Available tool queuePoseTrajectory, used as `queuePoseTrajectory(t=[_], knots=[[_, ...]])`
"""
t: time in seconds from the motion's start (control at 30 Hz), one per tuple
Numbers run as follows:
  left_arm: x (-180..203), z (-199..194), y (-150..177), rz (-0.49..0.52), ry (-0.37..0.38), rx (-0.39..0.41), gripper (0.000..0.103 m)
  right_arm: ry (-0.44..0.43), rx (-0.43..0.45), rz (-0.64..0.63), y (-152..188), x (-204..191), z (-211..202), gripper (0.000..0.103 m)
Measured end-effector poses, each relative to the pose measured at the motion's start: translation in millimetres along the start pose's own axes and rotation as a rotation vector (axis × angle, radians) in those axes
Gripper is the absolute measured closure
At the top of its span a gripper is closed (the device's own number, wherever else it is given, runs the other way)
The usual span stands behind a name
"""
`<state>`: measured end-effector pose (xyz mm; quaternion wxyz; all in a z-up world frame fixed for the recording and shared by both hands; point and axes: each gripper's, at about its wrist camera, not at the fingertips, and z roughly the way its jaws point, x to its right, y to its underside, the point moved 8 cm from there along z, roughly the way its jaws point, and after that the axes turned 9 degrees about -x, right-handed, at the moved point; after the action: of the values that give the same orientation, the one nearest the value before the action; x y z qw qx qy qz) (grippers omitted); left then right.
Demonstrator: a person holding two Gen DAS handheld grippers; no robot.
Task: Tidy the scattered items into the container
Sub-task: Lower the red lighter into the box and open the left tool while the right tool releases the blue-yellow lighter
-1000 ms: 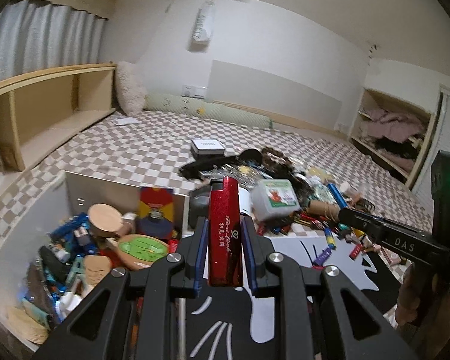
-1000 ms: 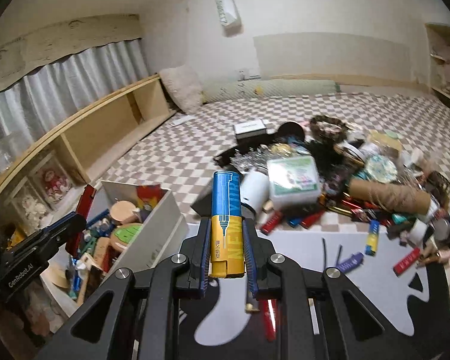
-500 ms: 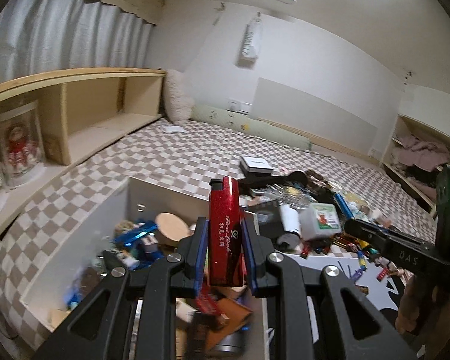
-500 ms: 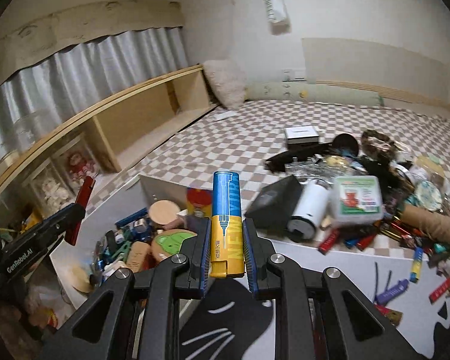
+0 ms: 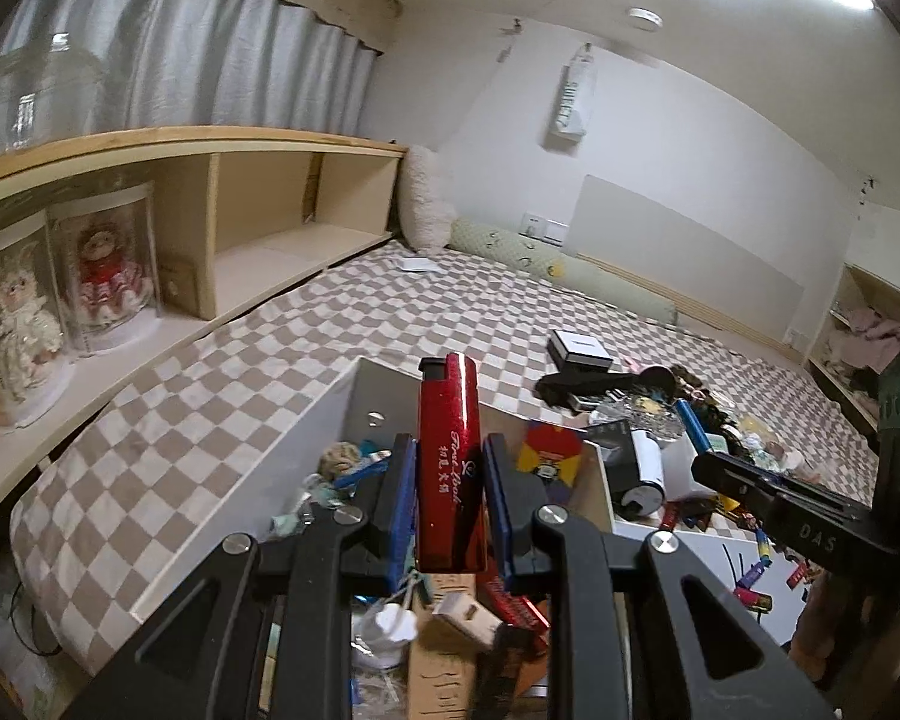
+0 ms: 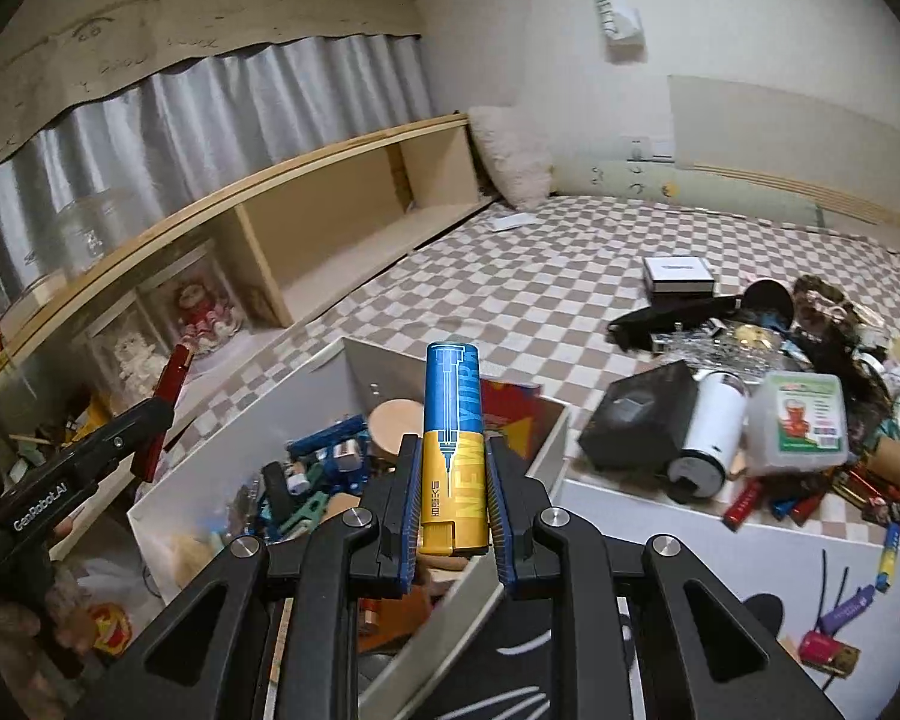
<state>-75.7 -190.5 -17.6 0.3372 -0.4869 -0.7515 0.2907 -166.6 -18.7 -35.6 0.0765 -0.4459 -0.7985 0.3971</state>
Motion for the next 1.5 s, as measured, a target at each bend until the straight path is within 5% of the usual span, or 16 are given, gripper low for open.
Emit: queuePoseTrajectory(t=[0.87,1.17,1.5], knots=[[-43.6,29.6,20.6,-0.046,-0.09,-0.107,0.081,-0.047,-0.128,-0.038,19.7,-43.6,51.0,0.081],[-45.2,49.6,35.1,-0.046,-0.081,-0.179,0.081,-0.05,-0.152,-0.033,24.4,-47.4,58.8,0.081],[-43.3,44.8,31.2,-0.057,-0.053,-0.154,0.081,-0.065,-0.161,-0.036,23.9,-53.8,62.7,0.081]])
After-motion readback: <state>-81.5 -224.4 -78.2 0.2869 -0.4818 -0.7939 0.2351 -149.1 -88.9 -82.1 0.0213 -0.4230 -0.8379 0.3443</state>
